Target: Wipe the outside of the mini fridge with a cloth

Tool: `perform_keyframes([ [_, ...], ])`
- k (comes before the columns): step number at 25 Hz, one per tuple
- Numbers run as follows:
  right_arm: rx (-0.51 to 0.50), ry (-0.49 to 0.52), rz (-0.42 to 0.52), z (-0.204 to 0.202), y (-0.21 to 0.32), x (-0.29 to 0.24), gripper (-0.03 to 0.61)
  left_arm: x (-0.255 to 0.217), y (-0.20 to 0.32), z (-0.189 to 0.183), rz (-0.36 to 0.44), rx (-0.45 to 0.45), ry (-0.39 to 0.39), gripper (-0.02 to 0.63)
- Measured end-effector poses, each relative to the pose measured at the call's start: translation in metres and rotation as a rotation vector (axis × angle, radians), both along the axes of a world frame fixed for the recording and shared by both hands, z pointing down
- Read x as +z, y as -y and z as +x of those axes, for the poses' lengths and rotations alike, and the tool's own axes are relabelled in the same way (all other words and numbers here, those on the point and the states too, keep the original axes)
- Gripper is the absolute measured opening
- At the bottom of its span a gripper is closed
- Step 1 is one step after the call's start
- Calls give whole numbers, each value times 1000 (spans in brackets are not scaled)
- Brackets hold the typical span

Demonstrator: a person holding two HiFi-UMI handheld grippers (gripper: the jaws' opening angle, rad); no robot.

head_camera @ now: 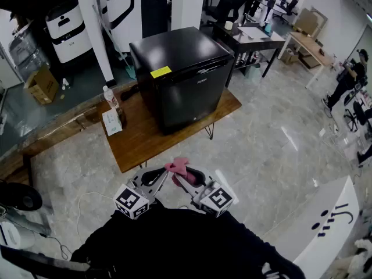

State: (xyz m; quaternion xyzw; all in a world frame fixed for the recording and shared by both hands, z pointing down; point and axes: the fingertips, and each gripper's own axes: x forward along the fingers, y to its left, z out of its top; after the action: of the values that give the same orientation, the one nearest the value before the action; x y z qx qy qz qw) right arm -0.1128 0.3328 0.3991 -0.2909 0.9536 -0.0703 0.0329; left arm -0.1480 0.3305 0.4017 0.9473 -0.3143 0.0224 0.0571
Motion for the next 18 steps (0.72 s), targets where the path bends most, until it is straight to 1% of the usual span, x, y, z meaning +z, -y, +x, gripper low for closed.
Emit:
perform_keyframes([
  [8,-17,-1,-7,0,-2,2,114,2,-4,1,0,-17,-1,6],
  [13,-13,6,-11,4,2,1,114,2,0,3,-1,-23,-1,5],
  [18,-19,-10,-29,8,9,4,114,-3,10,7,9,-22,4,5],
])
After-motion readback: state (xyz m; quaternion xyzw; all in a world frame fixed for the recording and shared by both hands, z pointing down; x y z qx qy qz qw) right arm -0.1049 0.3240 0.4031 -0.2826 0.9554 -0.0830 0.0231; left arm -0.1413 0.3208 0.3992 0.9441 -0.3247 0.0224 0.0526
